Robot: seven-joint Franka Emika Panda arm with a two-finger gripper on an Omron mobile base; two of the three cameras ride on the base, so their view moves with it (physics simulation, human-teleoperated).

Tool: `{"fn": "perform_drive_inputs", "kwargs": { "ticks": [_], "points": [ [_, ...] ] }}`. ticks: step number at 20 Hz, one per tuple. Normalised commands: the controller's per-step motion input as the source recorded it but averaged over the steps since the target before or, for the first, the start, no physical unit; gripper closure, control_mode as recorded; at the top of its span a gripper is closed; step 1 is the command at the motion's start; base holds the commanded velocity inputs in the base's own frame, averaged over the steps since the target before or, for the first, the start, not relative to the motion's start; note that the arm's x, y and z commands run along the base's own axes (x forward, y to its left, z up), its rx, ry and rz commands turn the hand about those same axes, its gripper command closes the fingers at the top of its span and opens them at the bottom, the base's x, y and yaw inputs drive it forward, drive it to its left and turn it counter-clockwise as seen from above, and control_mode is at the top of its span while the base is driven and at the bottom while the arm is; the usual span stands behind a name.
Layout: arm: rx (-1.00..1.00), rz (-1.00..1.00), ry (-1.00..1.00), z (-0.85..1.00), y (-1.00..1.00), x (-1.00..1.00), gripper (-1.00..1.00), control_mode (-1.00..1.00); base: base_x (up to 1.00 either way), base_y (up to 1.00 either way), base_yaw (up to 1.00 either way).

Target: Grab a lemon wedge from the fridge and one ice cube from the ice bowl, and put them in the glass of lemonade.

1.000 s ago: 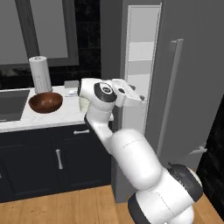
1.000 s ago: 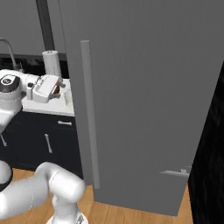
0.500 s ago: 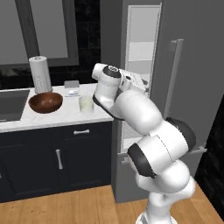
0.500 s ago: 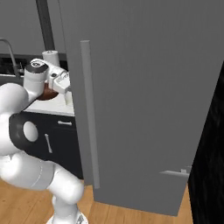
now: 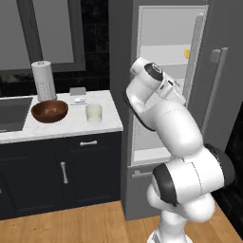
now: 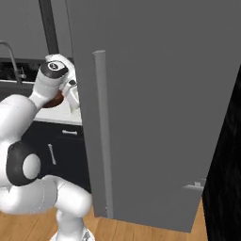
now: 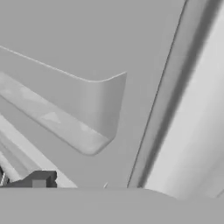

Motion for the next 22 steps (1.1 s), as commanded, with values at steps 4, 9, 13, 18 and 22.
{"fn": "perform_drive_inputs", "kwargs": {
  "ticks": [4, 9, 13, 18, 22],
  "points": [
    [0.28, -0.03, 0.00, 0.04, -1.00, -1.00, -1.00, -1.00, 0.00, 0.00, 0.00],
    [0.27, -0.02, -0.02, 0.00, -1.00, -0.96, -1.00, -1.00, 0.00, 0.00, 0.00],
    [0.25, 0.05, -0.13, 0.11, -0.89, -0.88, -1.00, -1.00, 0.00, 0.00, 0.00],
    [0.17, 0.41, -0.02, -0.01, 0.83, -0.22, -1.00, -1.00, 0.00, 0.00, 0.00],
    [0.27, 0.54, 0.04, -0.05, 0.96, 0.03, -1.00, -1.00, 0.00, 0.00, 0.00]
  ]
}}
